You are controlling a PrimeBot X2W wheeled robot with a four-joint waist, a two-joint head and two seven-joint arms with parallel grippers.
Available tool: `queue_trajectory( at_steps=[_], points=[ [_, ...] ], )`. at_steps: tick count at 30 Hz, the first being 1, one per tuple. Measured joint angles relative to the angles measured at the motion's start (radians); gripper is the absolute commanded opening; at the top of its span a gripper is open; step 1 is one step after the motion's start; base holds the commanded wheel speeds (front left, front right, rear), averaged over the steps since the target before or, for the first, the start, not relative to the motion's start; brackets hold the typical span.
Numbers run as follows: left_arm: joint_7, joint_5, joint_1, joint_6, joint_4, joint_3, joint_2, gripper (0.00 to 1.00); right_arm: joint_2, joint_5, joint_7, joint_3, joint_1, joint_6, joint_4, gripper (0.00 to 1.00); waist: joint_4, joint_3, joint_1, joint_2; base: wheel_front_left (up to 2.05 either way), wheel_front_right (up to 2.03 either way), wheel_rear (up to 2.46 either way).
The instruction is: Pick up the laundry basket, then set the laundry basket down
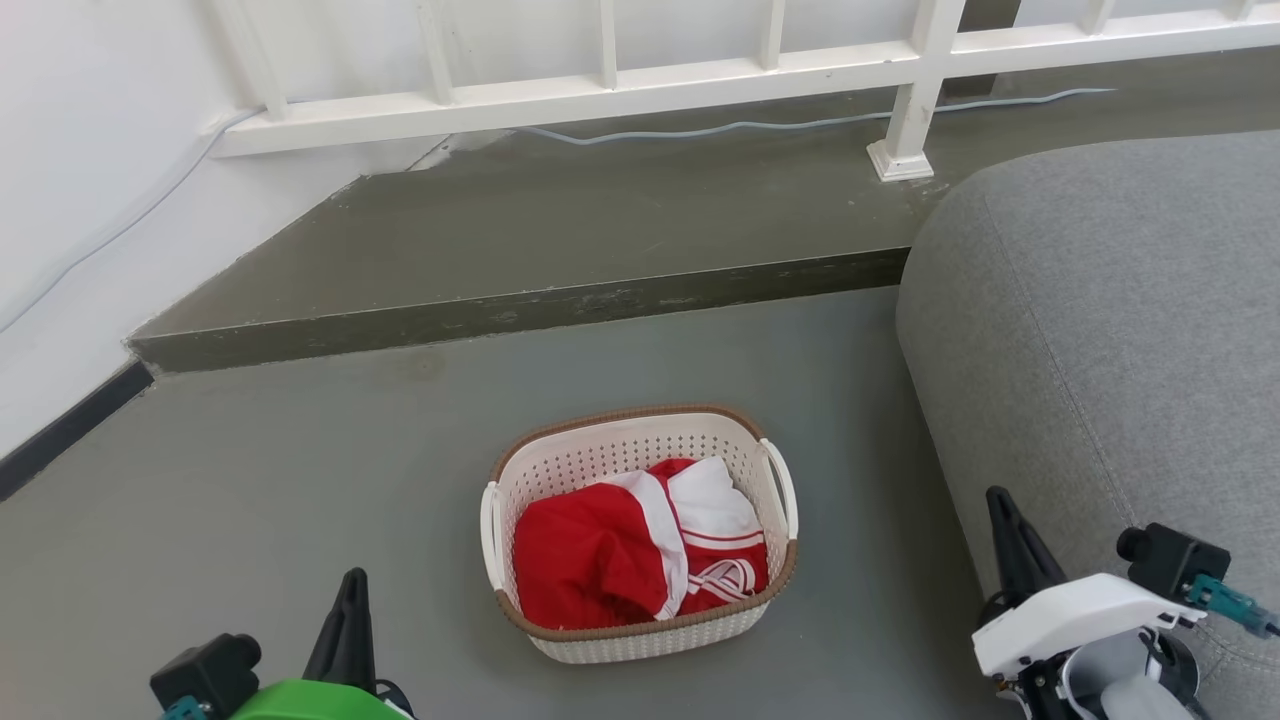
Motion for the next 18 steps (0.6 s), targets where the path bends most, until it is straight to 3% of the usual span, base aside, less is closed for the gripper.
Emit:
queue_trajectory(
  at_steps=[18],
  points=[
    [0.053,-0.217,-0.026,-0.032,0.025,0.050,0.004,0.00,0.007,0.224,0.056,-0.070,-0.020,0.039,0.001,0.00,-0.002,0.000,0.0000,0.0000,0.00,0.00,0.00]
  ],
)
